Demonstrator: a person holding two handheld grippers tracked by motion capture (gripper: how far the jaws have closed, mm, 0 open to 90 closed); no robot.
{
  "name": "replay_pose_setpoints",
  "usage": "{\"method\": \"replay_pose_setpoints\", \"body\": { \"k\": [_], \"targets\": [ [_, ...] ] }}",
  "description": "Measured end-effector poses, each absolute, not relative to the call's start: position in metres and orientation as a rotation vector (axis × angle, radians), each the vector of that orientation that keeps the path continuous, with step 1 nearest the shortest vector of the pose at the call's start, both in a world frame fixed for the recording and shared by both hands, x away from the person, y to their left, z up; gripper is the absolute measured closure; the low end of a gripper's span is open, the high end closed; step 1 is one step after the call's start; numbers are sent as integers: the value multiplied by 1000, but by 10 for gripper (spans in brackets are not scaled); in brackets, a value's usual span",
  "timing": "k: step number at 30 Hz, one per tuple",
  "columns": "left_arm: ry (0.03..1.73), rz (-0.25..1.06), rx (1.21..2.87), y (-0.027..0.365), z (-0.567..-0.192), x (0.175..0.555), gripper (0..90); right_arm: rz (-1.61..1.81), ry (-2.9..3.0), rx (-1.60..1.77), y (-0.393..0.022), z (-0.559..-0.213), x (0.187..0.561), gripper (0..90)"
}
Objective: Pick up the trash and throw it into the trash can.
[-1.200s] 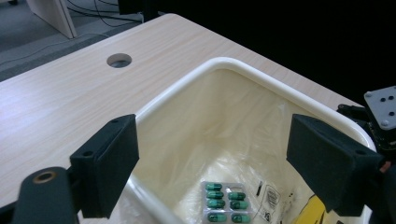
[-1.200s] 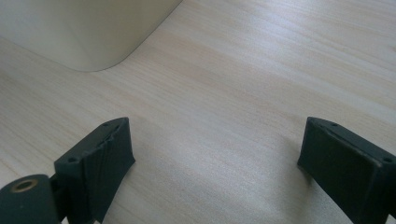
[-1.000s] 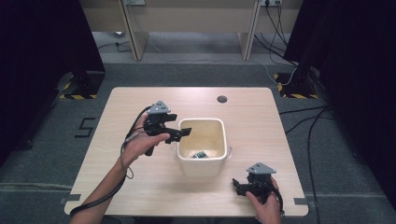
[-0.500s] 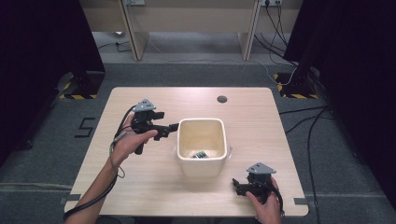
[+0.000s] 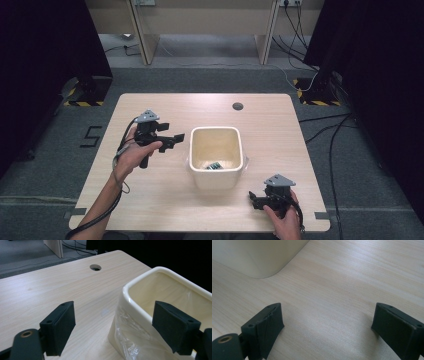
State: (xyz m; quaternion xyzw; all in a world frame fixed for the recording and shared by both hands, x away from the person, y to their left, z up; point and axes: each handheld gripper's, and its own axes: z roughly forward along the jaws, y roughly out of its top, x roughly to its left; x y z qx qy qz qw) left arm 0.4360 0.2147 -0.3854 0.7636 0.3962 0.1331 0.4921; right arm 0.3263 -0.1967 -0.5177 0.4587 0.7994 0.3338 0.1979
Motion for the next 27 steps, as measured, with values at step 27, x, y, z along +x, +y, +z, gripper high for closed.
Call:
{"method": "replay_pose_setpoints", "body": {
  "k": [27],
  "targets": [
    [1066, 350, 1823, 234, -430, 431, 184, 934, 2237, 1285, -197, -518, 326, 98]
  ]
}}
